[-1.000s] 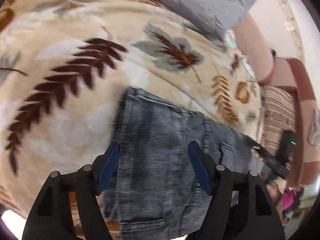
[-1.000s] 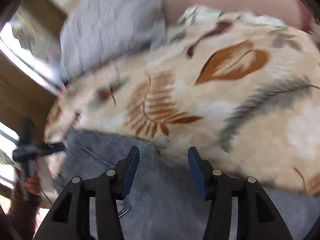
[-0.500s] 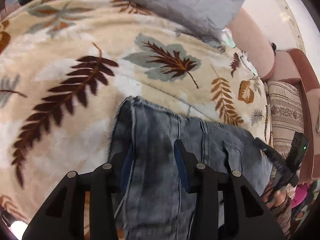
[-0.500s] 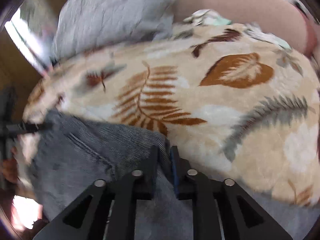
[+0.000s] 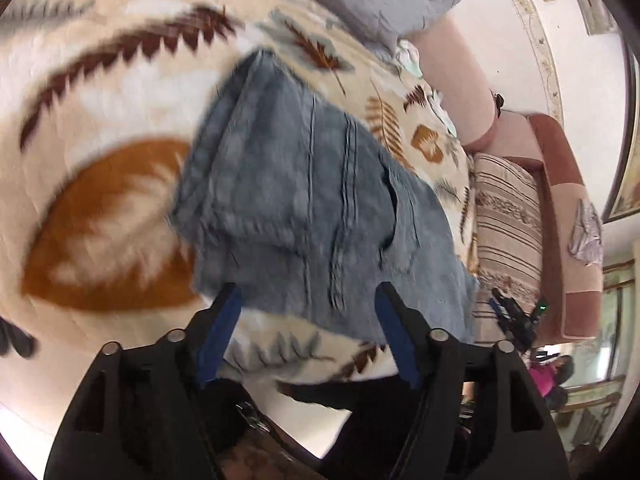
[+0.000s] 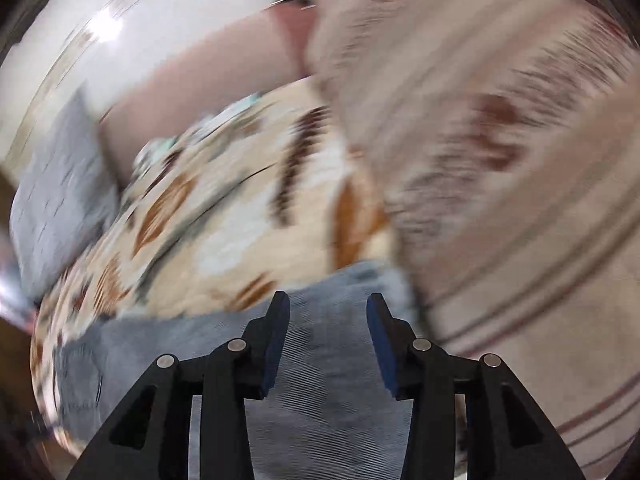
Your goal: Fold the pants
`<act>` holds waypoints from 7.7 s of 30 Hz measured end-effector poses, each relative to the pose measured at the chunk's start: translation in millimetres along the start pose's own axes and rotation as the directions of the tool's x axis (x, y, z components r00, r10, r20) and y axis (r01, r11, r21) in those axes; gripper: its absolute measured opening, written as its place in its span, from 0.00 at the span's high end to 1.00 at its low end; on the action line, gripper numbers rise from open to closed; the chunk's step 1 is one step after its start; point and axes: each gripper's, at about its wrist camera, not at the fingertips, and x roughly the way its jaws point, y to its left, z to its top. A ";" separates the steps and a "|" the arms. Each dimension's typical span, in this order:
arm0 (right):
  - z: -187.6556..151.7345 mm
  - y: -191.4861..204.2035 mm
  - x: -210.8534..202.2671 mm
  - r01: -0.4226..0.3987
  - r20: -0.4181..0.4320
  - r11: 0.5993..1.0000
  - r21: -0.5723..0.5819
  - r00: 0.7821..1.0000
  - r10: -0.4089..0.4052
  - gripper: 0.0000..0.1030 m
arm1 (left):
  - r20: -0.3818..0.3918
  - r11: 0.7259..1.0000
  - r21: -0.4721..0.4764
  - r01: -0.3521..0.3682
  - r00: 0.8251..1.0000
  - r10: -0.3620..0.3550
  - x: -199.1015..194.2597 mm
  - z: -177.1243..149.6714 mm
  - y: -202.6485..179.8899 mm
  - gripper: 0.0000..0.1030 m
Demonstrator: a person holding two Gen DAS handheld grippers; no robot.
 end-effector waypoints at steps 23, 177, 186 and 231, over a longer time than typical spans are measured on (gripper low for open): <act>-31.6 30.0 2.2 -0.034 -0.009 0.996 -0.085 0.999 0.033 0.50 | 0.060 0.994 -0.101 -0.041 0.997 0.047 12.7 10.7 15.8 0.45; -24.6 157.4 36.6 -0.362 -0.100 0.887 -0.287 0.932 0.348 0.94 | -0.110 0.875 0.484 -0.015 0.991 0.078 187.1 -3.1 -262.5 0.86; -20.0 119.9 77.6 -0.295 -0.159 0.941 -0.163 0.950 0.270 0.89 | -0.199 0.905 0.420 -0.066 0.966 0.163 205.5 -4.4 -210.8 0.84; -27.4 144.0 79.9 -0.269 -0.238 0.917 -0.294 0.950 0.202 0.87 | -0.101 0.817 0.544 -0.193 0.951 0.292 196.0 -63.2 -221.7 0.48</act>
